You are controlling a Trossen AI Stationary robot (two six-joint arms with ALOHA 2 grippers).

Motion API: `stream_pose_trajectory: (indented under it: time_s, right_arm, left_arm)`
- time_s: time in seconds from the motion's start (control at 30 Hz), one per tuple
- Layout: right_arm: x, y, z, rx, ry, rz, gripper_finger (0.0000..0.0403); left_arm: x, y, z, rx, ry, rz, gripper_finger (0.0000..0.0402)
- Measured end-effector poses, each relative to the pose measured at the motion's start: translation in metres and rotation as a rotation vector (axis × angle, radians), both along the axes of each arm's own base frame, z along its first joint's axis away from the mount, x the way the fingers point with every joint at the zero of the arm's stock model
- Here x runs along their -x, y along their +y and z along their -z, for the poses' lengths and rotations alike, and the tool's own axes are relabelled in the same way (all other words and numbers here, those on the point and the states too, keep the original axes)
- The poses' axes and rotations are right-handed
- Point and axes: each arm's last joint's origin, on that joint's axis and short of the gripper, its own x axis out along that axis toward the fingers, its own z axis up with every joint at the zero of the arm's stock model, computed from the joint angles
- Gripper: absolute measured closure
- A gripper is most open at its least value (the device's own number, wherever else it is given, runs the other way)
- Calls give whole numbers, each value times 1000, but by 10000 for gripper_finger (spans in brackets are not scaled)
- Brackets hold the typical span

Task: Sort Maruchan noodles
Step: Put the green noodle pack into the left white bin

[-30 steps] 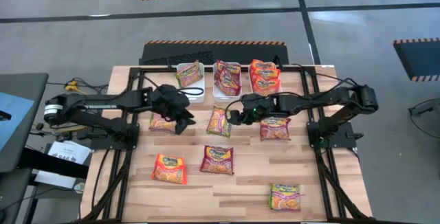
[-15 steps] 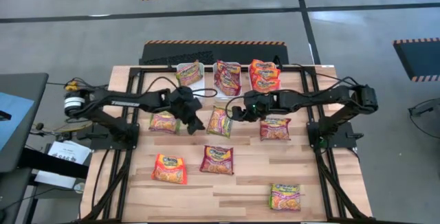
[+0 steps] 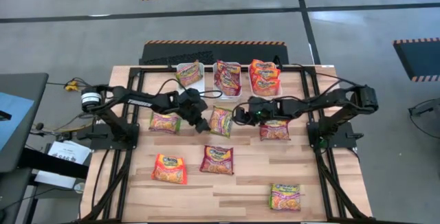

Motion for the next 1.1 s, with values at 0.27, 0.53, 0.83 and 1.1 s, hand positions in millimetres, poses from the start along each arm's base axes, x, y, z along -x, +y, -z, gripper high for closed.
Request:
stream_pose_trajectory:
  time_s: [0.27,0.53,0.83,1.1]
  right_arm:
    - [9,1,13,-8,28,84,175]
    - [6,1,15,16,13,134,175]
    - [-28,5,45,-34,0,94,175]
    - [-45,4,59,-72,32,55,192]
  left_arm:
    - [0,6,1,-44,2,-57,251]
    - [-1,9,-1,-53,-20,-76,251]
    - [-2,9,-1,-52,-25,-88,251]
    - [0,9,0,-70,-3,-92,251]
